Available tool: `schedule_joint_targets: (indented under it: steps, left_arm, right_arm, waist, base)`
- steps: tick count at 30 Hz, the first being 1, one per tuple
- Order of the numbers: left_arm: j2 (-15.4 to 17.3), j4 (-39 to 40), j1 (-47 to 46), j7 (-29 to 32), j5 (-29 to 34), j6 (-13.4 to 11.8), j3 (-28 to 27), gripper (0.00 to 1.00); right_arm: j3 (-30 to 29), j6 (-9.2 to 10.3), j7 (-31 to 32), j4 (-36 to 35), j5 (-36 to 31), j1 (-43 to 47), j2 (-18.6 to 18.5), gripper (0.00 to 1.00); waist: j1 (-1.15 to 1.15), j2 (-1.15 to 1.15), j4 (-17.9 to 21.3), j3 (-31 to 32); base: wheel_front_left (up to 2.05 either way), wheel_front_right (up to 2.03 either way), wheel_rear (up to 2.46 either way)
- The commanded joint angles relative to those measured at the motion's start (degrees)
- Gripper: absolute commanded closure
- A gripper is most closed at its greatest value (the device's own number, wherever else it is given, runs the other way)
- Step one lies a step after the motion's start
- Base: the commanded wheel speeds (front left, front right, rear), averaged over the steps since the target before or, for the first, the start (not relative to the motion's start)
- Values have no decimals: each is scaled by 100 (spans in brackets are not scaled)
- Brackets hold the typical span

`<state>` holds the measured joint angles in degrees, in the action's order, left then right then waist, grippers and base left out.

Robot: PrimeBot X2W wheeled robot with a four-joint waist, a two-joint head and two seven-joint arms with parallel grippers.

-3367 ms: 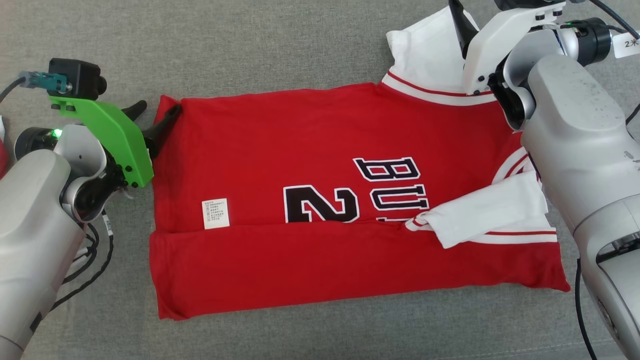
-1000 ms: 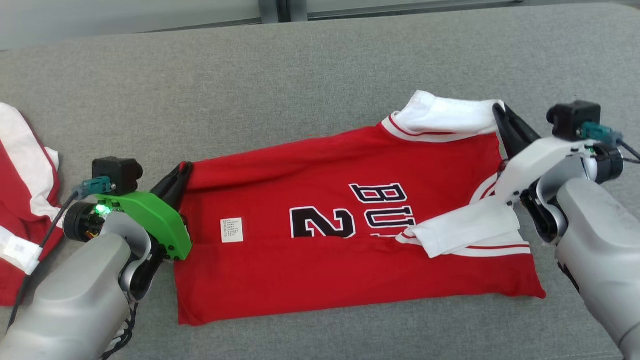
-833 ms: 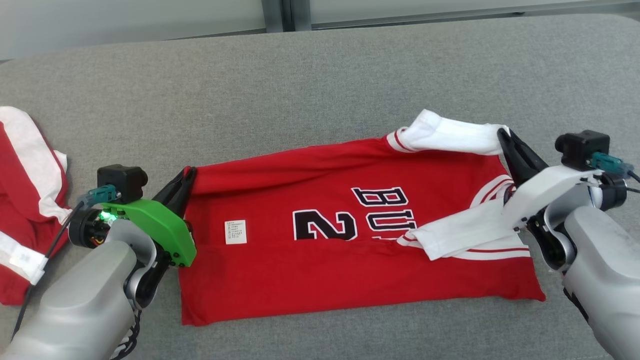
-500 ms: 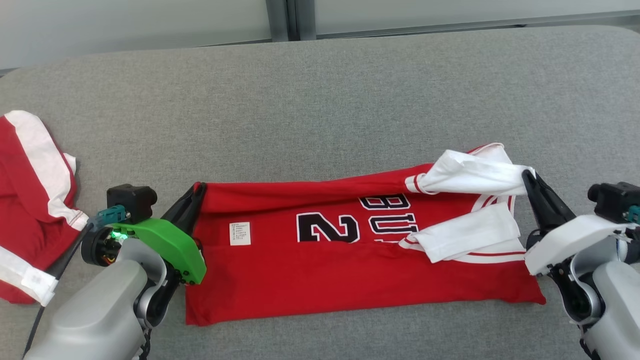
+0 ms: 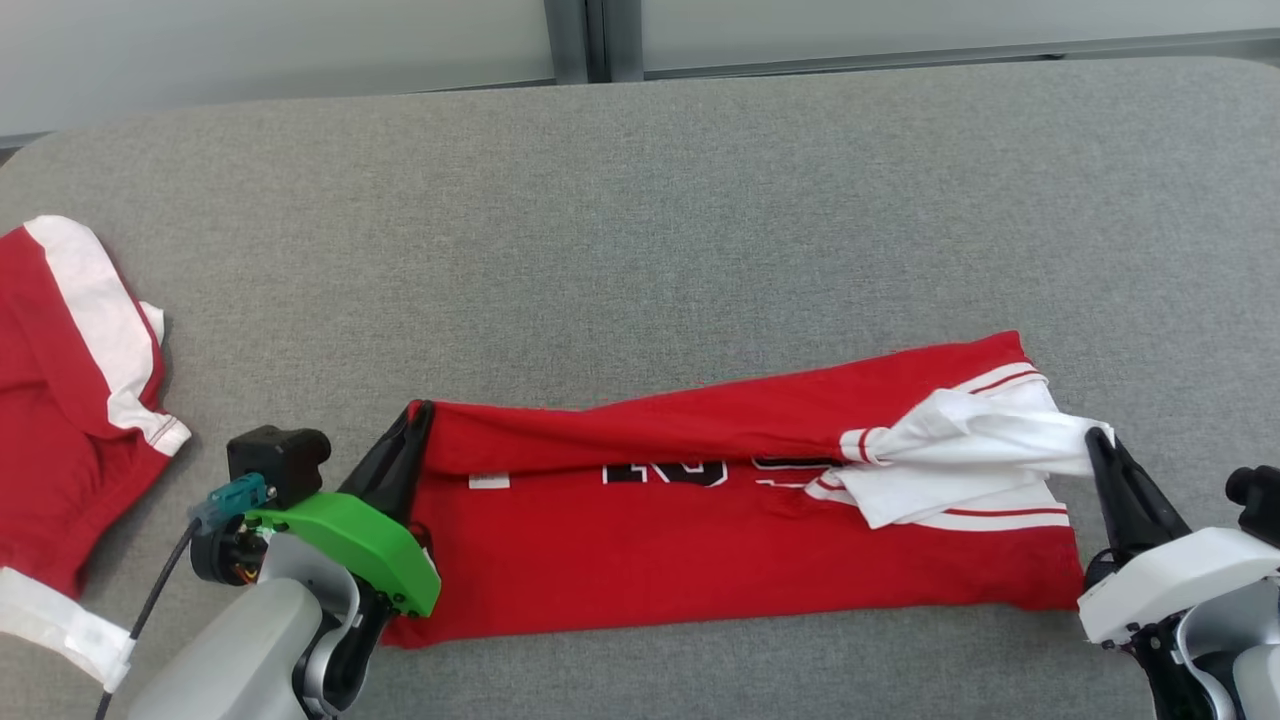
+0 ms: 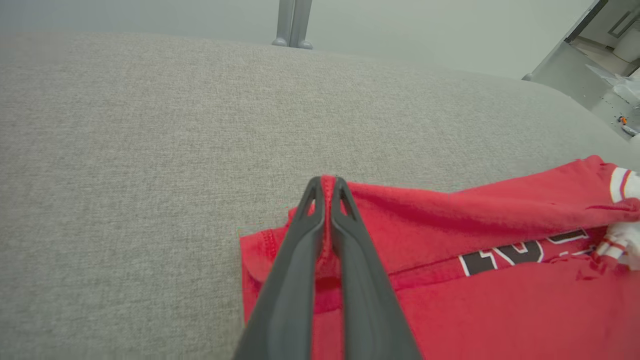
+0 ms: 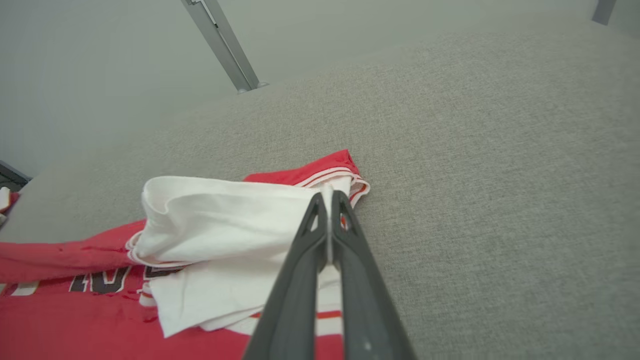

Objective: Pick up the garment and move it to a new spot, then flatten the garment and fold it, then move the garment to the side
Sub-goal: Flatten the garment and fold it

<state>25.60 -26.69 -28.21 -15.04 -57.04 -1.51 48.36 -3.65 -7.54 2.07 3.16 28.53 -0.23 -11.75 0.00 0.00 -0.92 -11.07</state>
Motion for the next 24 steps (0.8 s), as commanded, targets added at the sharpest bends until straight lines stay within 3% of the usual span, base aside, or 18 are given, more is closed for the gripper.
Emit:
schedule_joint_targets:
  steps: [1, 2, 13, 17, 24]
  left_arm:
    - [-33, 93, 163, -17, 70, -52, -143, 16]
    - [-44, 174, 272, -17, 122, -69, -238, 0]
    - [-190, 1088, 1390, -17, 968, -359, -1860, 0]
    - [-453, 1536, 1777, -10, 1695, -376, -2825, 0]
    - [-1134, 2080, 2369, -10, 3149, -103, -4149, 0]
  right_arm:
    - [-87, 11, 50, -87, -82, 69, 18, 12]
    - [-154, 11, 89, -115, -99, 92, 61, 0]
    - [-358, 9, 275, -140, -162, 59, 170, 0]
    - [-324, 9, 354, 140, -244, -163, 119, 0]
    - [-96, 10, 510, 862, -417, -600, 14, 0]
  waist:
    - [0, 0, 11, 5]
    - [0, 0, 20, 14]
    - [0, 0, -33, 140]
    - [0, 0, -73, 137]
    - [0, 0, -251, 112]
  base:
    - [0, 0, 0]
    - [0, 0, 0]
    - [0, 0, 0]
    - [0, 0, 0]
    - [0, 0, 0]
